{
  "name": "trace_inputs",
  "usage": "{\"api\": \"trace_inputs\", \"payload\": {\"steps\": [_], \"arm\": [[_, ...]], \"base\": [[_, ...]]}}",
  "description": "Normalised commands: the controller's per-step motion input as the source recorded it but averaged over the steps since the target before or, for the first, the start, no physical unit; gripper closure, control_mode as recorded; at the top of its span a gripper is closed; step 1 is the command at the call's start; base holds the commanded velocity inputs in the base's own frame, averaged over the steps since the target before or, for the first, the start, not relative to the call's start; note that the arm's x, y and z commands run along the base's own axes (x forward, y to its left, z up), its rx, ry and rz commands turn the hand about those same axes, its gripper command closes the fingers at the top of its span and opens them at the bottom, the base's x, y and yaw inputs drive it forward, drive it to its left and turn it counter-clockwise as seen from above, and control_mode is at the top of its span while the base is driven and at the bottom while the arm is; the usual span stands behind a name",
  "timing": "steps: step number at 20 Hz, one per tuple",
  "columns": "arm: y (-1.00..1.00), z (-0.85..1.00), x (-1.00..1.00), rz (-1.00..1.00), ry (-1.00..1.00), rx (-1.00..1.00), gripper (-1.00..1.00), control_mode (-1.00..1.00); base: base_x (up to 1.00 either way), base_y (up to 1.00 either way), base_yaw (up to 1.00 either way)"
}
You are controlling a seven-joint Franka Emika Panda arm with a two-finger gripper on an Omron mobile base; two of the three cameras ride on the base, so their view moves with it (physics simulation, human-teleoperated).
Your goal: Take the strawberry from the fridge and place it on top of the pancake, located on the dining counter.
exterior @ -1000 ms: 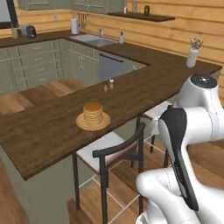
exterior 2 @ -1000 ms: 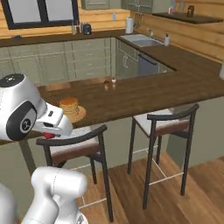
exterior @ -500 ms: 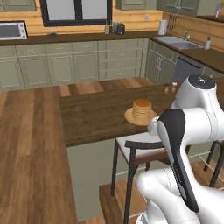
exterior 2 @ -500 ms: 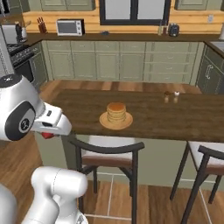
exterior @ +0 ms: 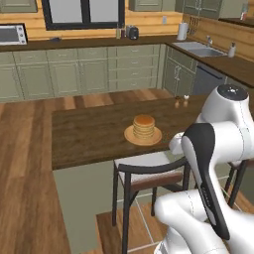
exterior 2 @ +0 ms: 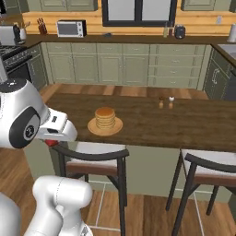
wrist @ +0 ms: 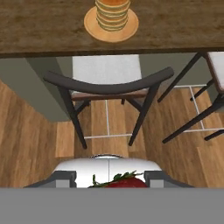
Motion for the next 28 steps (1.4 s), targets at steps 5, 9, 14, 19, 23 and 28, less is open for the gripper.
{"api": "trace_inputs", "payload": {"steps": [5, 9, 14, 19, 23, 28], "arm": [[0.0, 0.0, 0.0, 0.0, 0.0, 0.0, 1.0, 1.0], [0.0, 0.0, 0.0, 0.0, 0.0, 0.0, 1.0, 1.0], [0.0, 0.0, 0.0, 0.0, 0.0, 0.0, 1.0, 1.0], [0.0, 0.0, 0.0, 0.0, 0.0, 0.0, 1.0, 1.0], [0.0, 0.0, 0.0, 0.0, 0.0, 0.0, 1.0, 1.0], [0.0, 0.0, 0.0, 0.0, 0.0, 0.0, 1.0, 1.0]], "base": [[0.4, 0.26, 0.0], [0.58, -0.27, 0.02], [0.46, -0.74, 0.0], [0.1, -0.58, -0.06], [0.04, -0.13, -0.22], [0.24, 0.2, -0.11]]}}
